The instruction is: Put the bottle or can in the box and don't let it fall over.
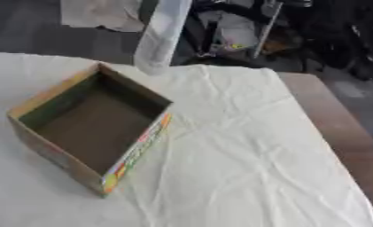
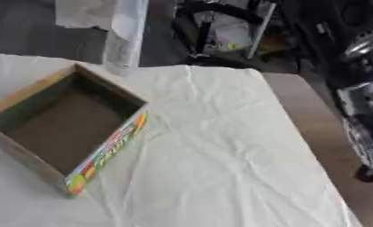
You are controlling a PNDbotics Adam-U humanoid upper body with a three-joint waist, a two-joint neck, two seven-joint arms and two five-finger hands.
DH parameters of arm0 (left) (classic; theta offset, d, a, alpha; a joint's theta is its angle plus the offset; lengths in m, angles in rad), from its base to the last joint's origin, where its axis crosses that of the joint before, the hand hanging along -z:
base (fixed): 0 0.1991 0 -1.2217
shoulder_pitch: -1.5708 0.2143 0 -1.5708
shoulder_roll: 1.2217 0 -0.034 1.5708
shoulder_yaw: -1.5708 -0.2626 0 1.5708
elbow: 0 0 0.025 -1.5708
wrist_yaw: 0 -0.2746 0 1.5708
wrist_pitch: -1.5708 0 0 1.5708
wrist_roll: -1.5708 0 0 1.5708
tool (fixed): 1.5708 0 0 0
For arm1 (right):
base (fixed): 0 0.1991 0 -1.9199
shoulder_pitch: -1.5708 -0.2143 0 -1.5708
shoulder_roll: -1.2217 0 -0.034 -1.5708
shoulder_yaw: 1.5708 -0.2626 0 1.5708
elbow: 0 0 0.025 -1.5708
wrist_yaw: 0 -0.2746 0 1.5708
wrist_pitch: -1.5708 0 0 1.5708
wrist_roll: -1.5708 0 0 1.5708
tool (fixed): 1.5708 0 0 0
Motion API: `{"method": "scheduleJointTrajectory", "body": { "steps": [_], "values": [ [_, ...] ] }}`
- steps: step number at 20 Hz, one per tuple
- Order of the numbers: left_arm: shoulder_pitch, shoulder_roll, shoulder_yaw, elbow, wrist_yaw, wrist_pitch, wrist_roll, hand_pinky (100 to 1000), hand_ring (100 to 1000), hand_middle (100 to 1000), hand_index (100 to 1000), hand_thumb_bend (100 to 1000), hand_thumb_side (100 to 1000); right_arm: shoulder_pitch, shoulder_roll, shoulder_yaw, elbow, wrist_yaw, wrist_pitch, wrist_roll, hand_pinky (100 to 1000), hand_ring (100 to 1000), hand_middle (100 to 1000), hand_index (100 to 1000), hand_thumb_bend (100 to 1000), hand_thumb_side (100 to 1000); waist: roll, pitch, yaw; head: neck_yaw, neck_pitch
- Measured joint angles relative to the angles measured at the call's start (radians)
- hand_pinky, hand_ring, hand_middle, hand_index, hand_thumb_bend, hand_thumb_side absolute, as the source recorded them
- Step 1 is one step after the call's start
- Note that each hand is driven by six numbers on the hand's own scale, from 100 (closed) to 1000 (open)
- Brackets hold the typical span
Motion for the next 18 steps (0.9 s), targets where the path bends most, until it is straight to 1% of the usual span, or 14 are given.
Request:
{"method": "scheduleJointTrajectory", "body": {
  "steps": [4, 9, 13, 14, 18],
  "values": [
    [0.0, 0.0, 0.0, 0.0, 0.0, 0.0, 0.0, 960, 580, 711, 606, 197, 854, 0.0, -0.002, 0.003, -0.045, -0.039, 0.021, -0.001, 631, 171, 267, 476, 100, 100, -0.001, 0.001, 0.003, 0.001, 0.0],
    [-0.002, 0.0, 0.0, 0.0, 0.0, 0.0, 0.0, 960, 580, 711, 605, 197, 856, -0.005, -0.003, 0.019, -0.083, -0.053, 0.036, 0.0, 630, 172, 268, 475, 100, 100, -0.006, 0.007, 0.012, 0.007, 0.0],
    [-0.005, 0.0, 0.0, 0.0, 0.0, 0.0, 0.0, 961, 579, 711, 605, 187, 858, -0.005, -0.003, 0.032, -0.112, -0.054, 0.036, -0.001, 627, 173, 269, 475, 100, 100, -0.008, 0.013, 0.022, 0.011, 0.0],
    [-0.007, 0.0, 0.0, 0.0, 0.0, 0.0, -0.001, 961, 579, 710, 605, 198, 857, -0.006, -0.003, 0.035, -0.118, -0.053, 0.036, -0.001, 624, 175, 270, 475, 100, 100, -0.01, 0.015, 0.023, 0.012, 0.0],
    [-0.011, 0.0, 0.0, 0.0, 0.0, 0.001, -0.003, 961, 579, 710, 605, 199, 860, -0.007, -0.002, 0.049, -0.137, -0.028, 0.026, -0.015, 618, 178, 272, 474, 100, 100, -0.015, 0.02, 0.033, 0.013, 0.0]
  ]
}}
